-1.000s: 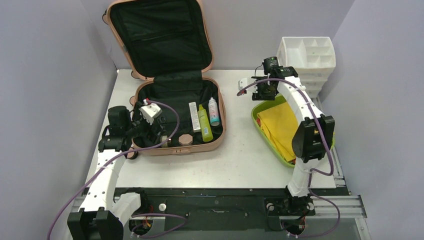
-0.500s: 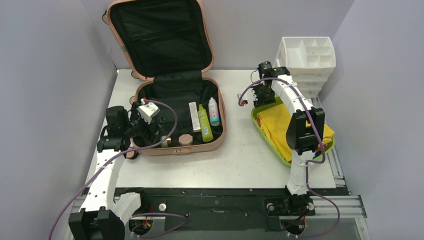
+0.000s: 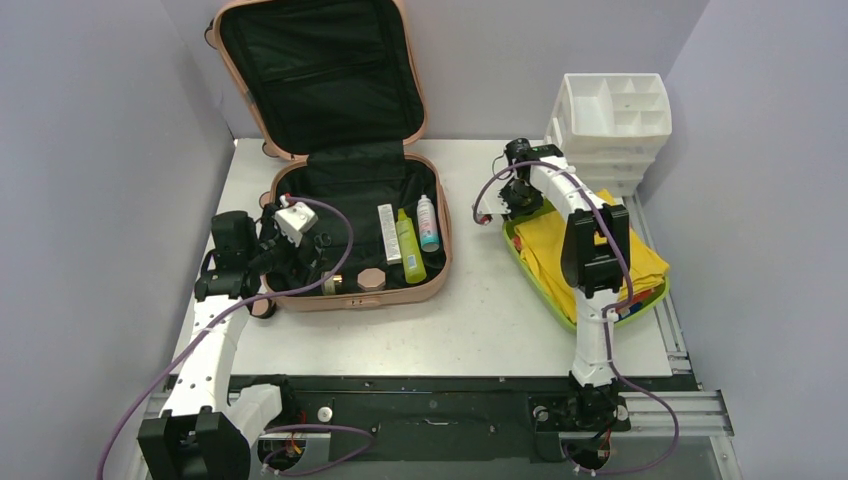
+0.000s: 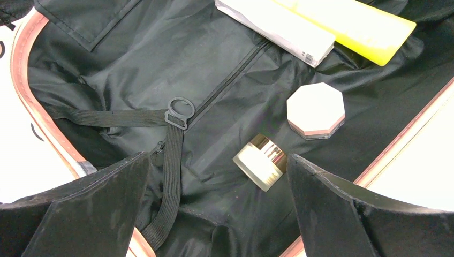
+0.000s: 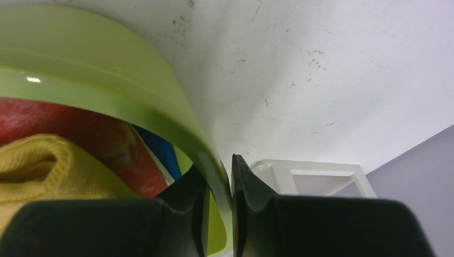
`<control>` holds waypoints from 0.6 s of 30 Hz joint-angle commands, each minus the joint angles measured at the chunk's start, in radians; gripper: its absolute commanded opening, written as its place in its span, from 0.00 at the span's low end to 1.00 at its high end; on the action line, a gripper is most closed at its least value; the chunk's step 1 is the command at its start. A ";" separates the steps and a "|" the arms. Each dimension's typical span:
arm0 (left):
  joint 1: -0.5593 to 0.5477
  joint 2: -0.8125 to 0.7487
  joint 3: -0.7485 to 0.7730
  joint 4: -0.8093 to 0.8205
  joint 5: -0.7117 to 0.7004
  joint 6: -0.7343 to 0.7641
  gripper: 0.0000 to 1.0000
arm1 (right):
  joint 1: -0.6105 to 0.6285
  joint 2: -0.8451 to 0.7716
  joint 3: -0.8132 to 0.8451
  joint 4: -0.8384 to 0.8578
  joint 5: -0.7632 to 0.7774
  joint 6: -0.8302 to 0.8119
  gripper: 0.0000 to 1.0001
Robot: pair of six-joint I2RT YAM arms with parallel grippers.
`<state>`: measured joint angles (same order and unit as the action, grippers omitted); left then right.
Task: Open, take out, and arrange the luggage
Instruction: Move the bin to the corner of the board.
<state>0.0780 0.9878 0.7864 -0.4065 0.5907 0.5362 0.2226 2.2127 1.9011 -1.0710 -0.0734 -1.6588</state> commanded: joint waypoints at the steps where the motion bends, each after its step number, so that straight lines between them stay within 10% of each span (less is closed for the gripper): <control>1: 0.009 -0.012 0.009 0.043 0.020 -0.005 0.96 | -0.024 -0.015 -0.033 -0.029 0.027 0.050 0.02; 18: 0.011 -0.031 0.004 0.056 0.041 -0.019 0.96 | -0.258 -0.223 -0.344 0.087 0.116 -0.054 0.00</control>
<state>0.0814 0.9836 0.7860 -0.3985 0.6052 0.5308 0.0261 2.0346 1.6058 -0.9398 -0.0277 -1.6833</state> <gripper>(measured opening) 0.965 0.134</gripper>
